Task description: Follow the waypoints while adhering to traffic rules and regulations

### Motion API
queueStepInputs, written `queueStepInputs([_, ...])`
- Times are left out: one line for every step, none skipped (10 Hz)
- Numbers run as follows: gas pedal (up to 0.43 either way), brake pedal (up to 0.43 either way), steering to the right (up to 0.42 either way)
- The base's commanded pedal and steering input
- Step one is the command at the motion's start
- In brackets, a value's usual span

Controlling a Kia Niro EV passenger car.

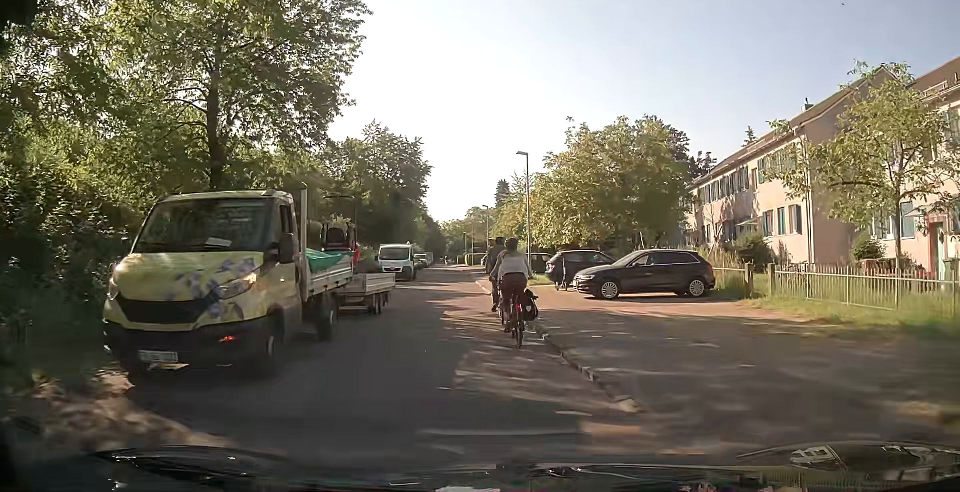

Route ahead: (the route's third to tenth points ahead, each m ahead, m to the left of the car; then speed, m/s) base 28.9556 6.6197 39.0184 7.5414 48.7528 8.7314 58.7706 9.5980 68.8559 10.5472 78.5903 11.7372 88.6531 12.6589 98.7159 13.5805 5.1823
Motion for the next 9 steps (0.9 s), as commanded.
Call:
queueStepInputs([0.039, 0.000, -0.044])
queueStepInputs([0.028, 0.000, -0.041])
queueStepInputs([0.028, 0.000, -0.038])
queueStepInputs([0.020, 0.000, -0.032])
queueStepInputs([0.008, 0.000, -0.030])
queueStepInputs([0.008, 0.000, -0.031])
queueStepInputs([0.008, 0.000, -0.036])
queueStepInputs([0.008, 0.000, -0.043])
queueStepInputs([0.008, 0.000, -0.042])
